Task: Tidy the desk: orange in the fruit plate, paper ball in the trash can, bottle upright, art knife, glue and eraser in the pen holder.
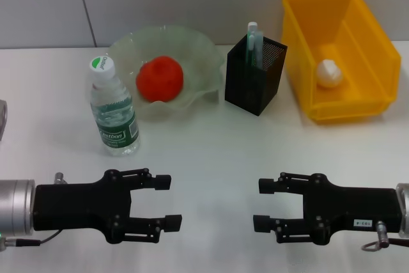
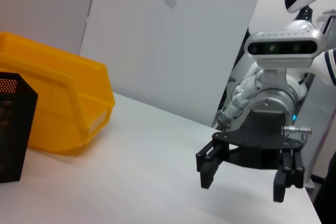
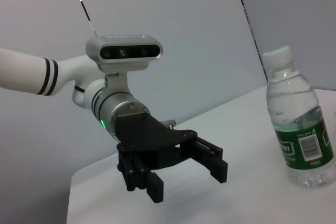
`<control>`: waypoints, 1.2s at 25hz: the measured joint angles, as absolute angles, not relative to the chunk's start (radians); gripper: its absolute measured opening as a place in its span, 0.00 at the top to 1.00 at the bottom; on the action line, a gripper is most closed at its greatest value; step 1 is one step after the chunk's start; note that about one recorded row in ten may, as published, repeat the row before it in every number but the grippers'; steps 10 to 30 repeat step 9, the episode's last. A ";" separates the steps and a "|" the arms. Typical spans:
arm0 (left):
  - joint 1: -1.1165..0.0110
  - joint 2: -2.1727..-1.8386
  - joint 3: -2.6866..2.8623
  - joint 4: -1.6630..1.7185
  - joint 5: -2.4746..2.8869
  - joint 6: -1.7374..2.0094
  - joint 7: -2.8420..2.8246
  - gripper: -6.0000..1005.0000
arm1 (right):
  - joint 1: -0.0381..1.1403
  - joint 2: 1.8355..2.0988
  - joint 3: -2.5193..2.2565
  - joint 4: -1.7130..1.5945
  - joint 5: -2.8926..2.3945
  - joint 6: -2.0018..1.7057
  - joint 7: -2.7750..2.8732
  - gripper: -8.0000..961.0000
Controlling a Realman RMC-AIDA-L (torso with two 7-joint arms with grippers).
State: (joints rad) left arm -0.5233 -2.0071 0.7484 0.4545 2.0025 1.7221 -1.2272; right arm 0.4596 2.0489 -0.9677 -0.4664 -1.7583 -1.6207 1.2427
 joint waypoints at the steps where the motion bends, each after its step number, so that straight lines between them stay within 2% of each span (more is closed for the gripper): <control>1: -0.522 -2.010 0.748 0.452 2.000 1.722 -1.221 0.18 | 0.459 2.050 -0.972 -0.465 -1.759 -1.615 1.242 0.19; 30: -0.522 -2.017 0.751 0.451 1.998 1.727 -1.219 0.18 | 0.459 2.051 -0.973 -0.462 -1.760 -1.614 1.242 0.19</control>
